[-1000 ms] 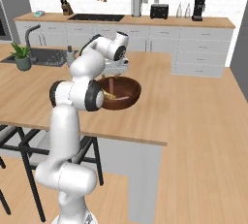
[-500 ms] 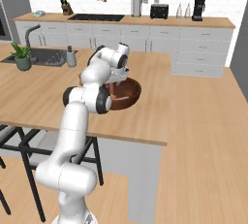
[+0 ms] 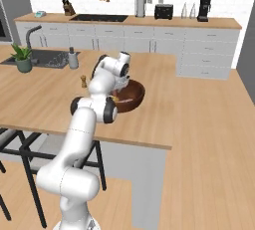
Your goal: Place one bun and one sausage from the bowl on each plate.
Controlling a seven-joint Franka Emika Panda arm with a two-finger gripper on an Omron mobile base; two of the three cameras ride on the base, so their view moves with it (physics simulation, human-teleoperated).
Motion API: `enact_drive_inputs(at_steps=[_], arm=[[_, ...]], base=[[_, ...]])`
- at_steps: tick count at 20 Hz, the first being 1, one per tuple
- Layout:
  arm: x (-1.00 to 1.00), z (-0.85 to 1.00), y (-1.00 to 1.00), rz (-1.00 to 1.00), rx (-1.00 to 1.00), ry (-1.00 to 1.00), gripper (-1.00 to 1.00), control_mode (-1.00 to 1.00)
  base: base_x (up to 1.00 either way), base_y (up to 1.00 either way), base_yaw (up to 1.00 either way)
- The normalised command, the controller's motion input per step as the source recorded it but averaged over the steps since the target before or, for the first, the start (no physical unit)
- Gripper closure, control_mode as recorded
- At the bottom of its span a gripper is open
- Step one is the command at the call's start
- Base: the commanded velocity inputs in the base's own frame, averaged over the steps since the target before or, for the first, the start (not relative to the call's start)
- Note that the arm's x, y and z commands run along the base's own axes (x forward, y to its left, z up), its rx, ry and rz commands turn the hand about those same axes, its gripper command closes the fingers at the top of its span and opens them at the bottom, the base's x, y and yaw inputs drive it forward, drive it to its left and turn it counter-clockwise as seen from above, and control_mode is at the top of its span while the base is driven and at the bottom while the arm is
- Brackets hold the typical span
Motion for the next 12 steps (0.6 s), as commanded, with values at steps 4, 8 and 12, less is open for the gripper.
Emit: enact_drive_inputs(at_steps=[4, 8, 12], arm=[[0.11, -0.18, 0.39, 0.07, -0.03, 0.08, -1.00, -1.00], [-0.07, -0.17, 0.44, 0.02, -0.01, 0.12, -1.00, -1.00], [-0.05, -0.19, 0.12, 0.05, 0.00, 0.13, -1.00, -1.00]], base=[[0.00, 0.00, 0.00], [0.00, 0.00, 0.00], [0.00, 0.00, 0.00]])
